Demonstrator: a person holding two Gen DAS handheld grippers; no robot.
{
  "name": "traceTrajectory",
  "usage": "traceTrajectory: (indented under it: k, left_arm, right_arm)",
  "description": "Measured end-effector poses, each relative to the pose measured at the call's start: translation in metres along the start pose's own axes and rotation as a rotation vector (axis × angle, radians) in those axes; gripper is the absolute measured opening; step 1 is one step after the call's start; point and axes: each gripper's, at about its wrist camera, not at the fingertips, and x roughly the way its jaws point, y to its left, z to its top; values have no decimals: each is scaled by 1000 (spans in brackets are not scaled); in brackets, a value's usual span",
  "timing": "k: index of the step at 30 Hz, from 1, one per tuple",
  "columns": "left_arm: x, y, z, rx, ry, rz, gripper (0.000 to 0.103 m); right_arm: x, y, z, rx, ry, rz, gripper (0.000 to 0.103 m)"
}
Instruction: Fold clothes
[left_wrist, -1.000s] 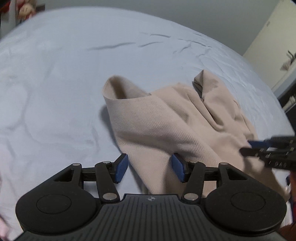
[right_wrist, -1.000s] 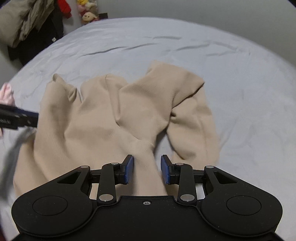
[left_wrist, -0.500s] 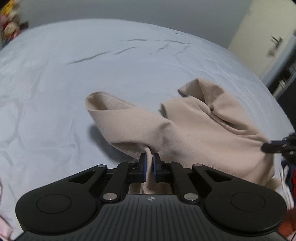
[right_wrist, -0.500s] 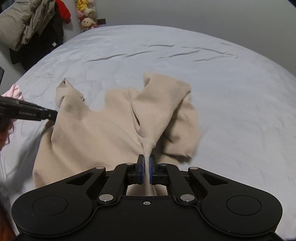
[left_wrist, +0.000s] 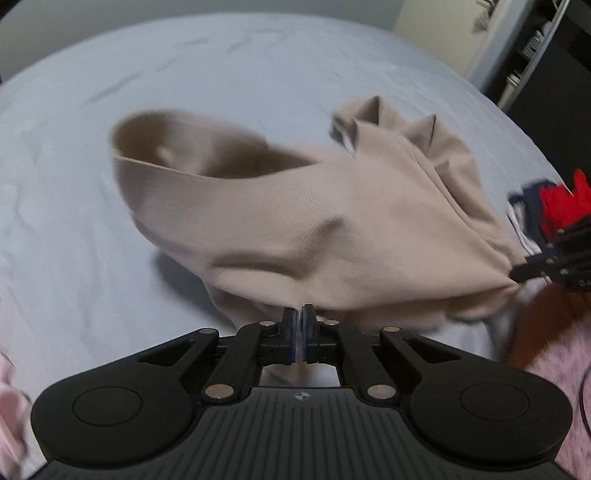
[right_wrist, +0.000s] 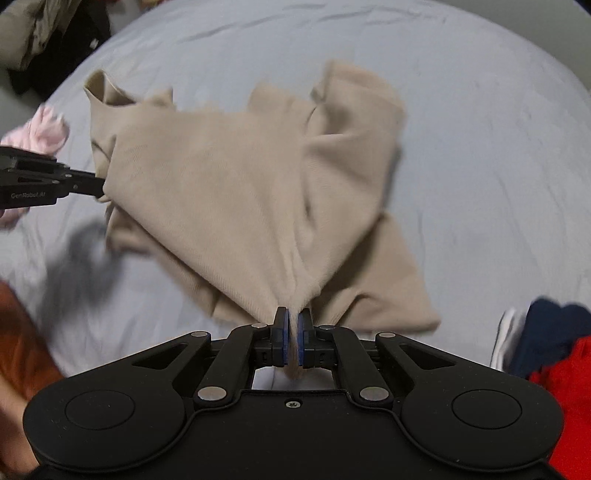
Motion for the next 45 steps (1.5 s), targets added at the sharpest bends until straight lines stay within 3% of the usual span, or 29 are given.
traceTrajectory:
  k: [5,11,13,17,19,21,26,28,35,39,41,43,45]
  left_arm:
    - [-4,-3,-16,17,19,-4,2]
    - [-40,13,-3,122,-64,78,4]
    - [-46,19,5,150,-87,107,12]
    - [-54,41,24,168,-113,150,18]
    - [-58,54,39,156,-121,164,27]
    - [-60,63,57,148,-142,157,34]
    - [-49,50,96,286,-160,167,49]
    - [-34,37,113,404,-111,150,49]
    - [0,13,124,626,43,69,49]
    - [13,14,119,648,124,34,49]
    - [17,18,117,638,147,36,44]
    - [22,22,113,614,171,41,26]
    - [23,30,110,546,182,53,18]
  right_arm:
    - [-1,3,-5,12,14,17,6]
    - [-28,-1,16,-29,-38,25,9]
    - [-31,-1,25,-56,-54,33,9]
    - [-35,1,47,-127,-80,32,10]
    - [-35,4,58,-159,-90,29,13]
    - [-32,5,76,-187,-99,30,27]
    - [-15,3,116,-228,-100,49,31]
    - [-5,2,133,-267,-91,56,34]
    - [31,-14,180,-394,-24,106,34]
    - [49,-18,202,-454,21,181,35]
    - [58,-18,210,-482,45,207,39]
    - [70,-18,220,-509,71,234,40]
    - [79,-19,227,-525,91,252,40]
